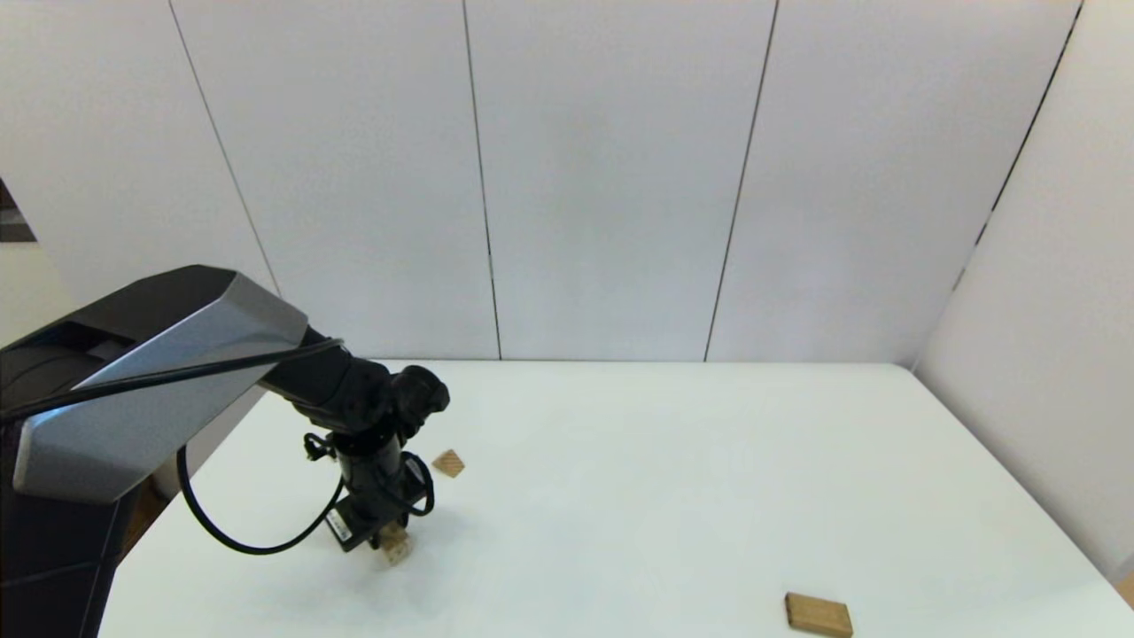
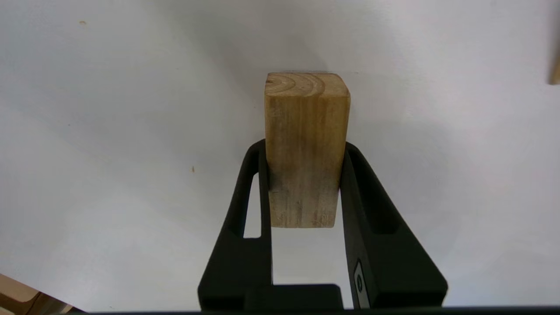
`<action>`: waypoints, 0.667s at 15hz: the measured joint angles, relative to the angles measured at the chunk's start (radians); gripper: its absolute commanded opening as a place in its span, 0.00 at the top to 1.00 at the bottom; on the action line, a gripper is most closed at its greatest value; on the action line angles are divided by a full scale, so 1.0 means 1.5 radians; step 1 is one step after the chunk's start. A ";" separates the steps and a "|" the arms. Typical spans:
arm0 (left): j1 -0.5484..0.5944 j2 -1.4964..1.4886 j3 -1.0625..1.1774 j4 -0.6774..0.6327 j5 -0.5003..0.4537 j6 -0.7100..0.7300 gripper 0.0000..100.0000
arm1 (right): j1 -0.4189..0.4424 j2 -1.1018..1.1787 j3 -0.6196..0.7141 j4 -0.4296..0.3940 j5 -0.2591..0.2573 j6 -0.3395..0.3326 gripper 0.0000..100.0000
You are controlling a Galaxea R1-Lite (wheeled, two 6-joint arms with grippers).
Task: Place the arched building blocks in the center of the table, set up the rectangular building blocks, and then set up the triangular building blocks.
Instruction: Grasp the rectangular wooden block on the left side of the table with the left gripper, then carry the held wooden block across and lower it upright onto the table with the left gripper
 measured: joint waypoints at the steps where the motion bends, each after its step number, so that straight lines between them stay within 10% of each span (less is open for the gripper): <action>1: -0.003 -0.010 0.000 0.000 -0.001 0.007 1.00 | 0.000 0.000 0.000 0.000 0.000 0.000 0.00; 10: -0.061 -0.110 0.000 0.000 -0.029 0.214 1.00 | 0.000 0.000 0.000 0.000 0.000 0.000 0.00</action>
